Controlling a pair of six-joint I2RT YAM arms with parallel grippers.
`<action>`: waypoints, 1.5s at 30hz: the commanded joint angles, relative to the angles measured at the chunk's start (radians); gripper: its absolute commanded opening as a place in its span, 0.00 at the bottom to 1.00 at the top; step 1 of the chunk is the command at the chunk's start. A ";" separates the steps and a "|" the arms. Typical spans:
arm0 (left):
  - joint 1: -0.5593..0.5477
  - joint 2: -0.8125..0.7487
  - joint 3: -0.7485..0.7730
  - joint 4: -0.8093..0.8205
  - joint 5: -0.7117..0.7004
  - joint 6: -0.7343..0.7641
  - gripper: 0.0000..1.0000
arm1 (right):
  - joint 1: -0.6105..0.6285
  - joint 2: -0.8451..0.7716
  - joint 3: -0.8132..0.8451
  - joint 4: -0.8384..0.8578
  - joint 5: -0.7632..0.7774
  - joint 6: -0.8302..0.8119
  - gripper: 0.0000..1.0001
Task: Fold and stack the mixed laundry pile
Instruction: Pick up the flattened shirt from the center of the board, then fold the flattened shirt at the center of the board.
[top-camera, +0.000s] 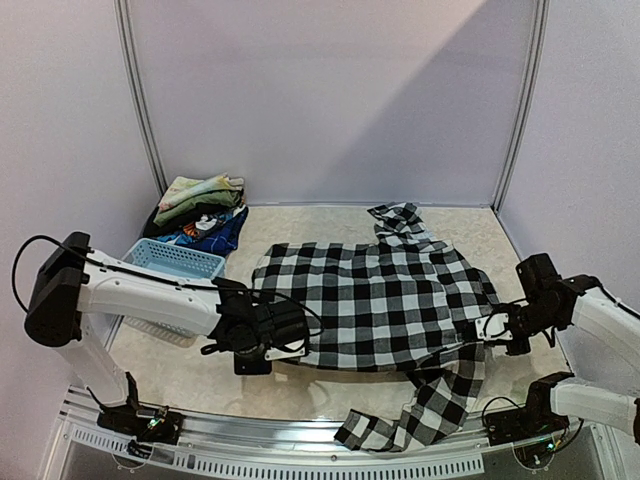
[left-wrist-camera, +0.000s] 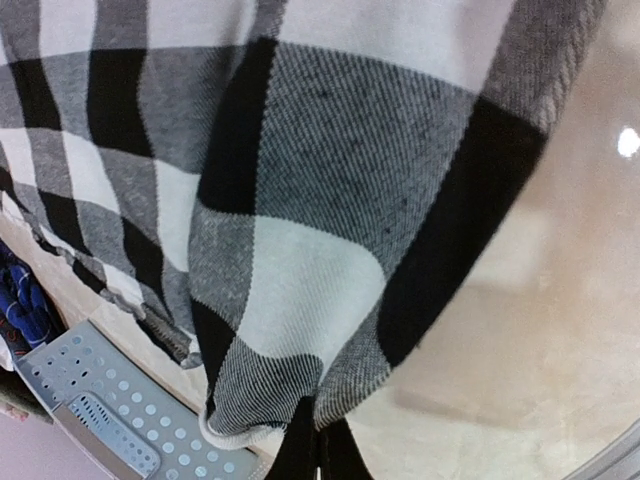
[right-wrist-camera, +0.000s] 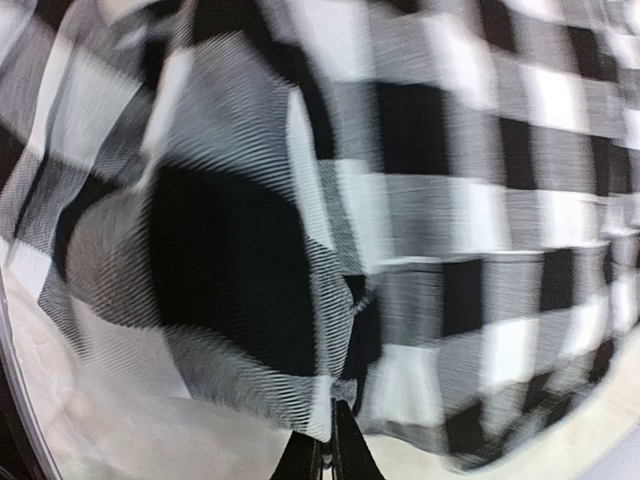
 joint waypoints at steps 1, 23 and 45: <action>0.052 -0.061 0.021 0.005 -0.056 -0.019 0.00 | -0.007 -0.023 0.085 -0.077 -0.017 0.093 0.04; 0.207 -0.048 0.104 0.054 -0.084 -0.034 0.00 | -0.023 0.028 0.222 0.008 0.010 0.339 0.01; 0.325 0.061 0.221 0.124 -0.144 0.015 0.00 | -0.025 0.197 0.306 0.213 0.069 0.535 0.01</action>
